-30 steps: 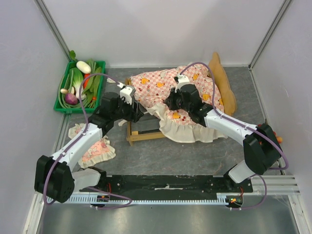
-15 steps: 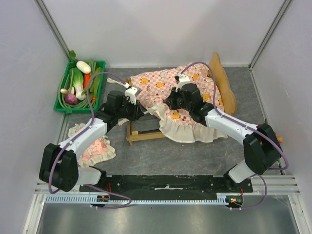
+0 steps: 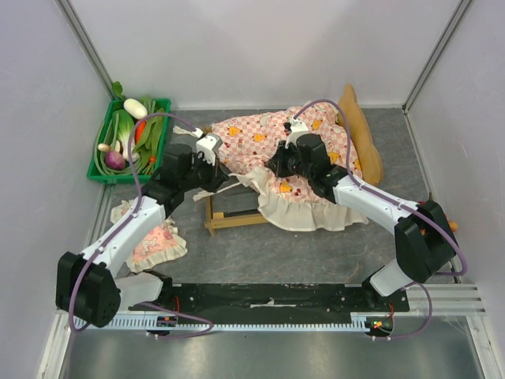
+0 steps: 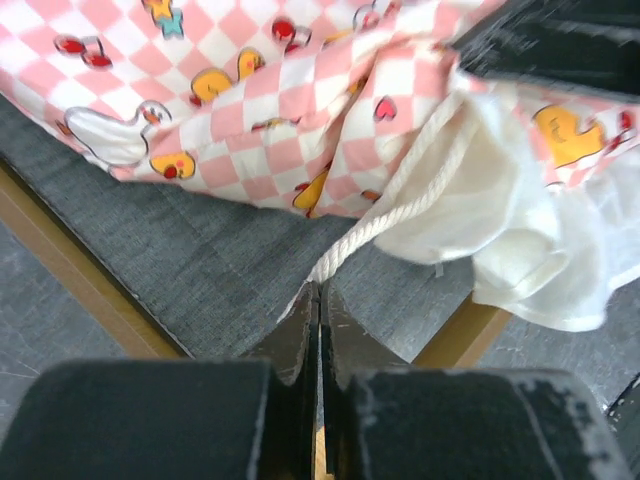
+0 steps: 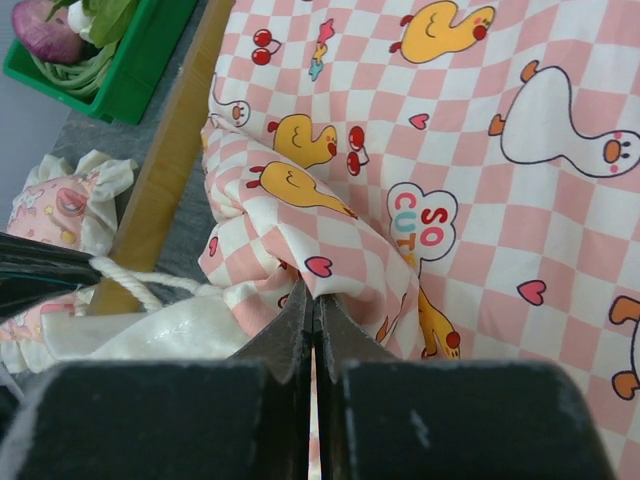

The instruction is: Set up the pet bed

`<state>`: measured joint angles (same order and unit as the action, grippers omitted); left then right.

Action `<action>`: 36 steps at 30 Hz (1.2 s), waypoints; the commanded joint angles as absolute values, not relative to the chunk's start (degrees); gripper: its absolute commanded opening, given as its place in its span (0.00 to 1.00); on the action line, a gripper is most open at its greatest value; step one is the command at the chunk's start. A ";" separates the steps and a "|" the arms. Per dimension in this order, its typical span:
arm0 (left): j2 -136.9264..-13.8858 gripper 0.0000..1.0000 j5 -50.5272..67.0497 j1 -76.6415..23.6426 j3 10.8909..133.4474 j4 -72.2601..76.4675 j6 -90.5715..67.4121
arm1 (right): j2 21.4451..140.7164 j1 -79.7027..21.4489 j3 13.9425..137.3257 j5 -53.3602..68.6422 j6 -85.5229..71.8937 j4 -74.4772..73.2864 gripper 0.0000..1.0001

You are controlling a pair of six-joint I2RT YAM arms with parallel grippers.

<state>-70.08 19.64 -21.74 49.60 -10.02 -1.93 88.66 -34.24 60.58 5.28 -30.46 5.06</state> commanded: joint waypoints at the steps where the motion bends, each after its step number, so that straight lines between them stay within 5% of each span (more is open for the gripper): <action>1: -63.46 0.02 22.93 -22.06 55.28 -11.94 -2.63 | 84.47 -33.57 60.21 14.72 -27.96 6.06 0.00; 12: -58.19 0.02 35.86 -22.85 52.04 -19.95 -12.29 | 75.41 -33.58 52.57 34.18 -18.63 2.73 0.00; 32: -44.03 0.02 45.54 -27.86 32.79 -20.65 -25.66 | 73.92 -33.57 45.35 32.52 -21.35 5.62 0.00; 34: -44.82 0.12 44.22 -28.82 32.34 -20.74 -26.01 | 74.09 -33.66 45.26 32.96 -21.97 6.41 0.00; 36: -45.79 0.37 40.62 -29.09 34.18 -23.11 -25.32 | 74.00 -33.57 45.18 33.22 -22.06 6.77 0.00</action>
